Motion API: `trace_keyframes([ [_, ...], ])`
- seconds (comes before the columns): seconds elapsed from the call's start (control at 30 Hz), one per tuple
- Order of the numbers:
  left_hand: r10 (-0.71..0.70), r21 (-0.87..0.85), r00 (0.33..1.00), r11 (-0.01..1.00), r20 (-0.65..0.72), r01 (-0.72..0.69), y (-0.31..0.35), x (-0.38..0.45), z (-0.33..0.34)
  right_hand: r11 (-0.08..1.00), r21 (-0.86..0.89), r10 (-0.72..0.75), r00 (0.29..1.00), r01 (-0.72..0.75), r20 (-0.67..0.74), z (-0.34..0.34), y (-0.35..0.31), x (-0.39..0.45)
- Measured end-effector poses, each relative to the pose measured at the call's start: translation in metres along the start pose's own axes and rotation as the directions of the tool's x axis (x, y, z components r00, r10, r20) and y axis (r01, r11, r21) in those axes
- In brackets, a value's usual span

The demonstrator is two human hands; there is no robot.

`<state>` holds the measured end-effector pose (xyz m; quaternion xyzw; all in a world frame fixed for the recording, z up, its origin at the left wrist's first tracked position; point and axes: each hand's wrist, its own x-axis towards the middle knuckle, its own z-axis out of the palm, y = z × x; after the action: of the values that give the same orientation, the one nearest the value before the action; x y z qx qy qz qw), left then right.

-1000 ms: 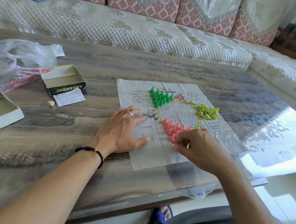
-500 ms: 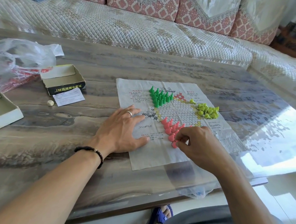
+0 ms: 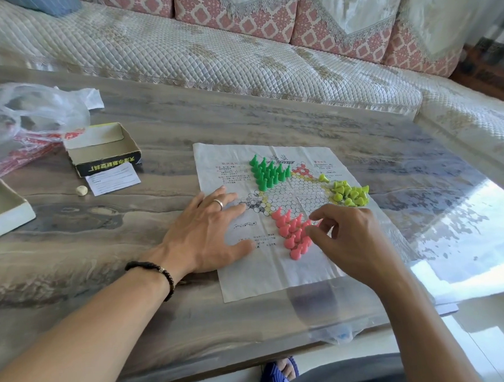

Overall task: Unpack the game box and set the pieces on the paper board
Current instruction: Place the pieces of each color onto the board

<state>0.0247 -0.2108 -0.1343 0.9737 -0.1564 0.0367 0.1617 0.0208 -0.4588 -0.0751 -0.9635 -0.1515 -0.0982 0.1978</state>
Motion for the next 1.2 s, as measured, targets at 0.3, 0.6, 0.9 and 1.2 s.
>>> trace_keyframes([
  [0.3,-0.104,0.020,0.992,0.995,0.070,0.103,0.003,0.014,-0.001,0.990,-0.047,0.130,0.991,-0.132,-0.041,-0.009,0.031,0.032],
  [0.6,-0.091,0.035,0.994,0.995,-0.053,0.093,0.028,0.048,0.007,0.955,-0.051,0.285,0.951,-0.293,-0.122,-0.001,0.079,0.068],
  [0.9,-0.131,0.073,0.987,0.988,-0.095,0.138,0.017,0.043,0.019,0.964,-0.209,0.163,0.986,-0.164,-0.020,0.016,0.088,0.123],
  [1.2,-0.150,0.064,0.986,0.986,-0.072,0.155,0.016,0.042,0.019,0.951,-0.273,0.149,0.989,-0.145,-0.008,0.033,0.095,0.139],
])
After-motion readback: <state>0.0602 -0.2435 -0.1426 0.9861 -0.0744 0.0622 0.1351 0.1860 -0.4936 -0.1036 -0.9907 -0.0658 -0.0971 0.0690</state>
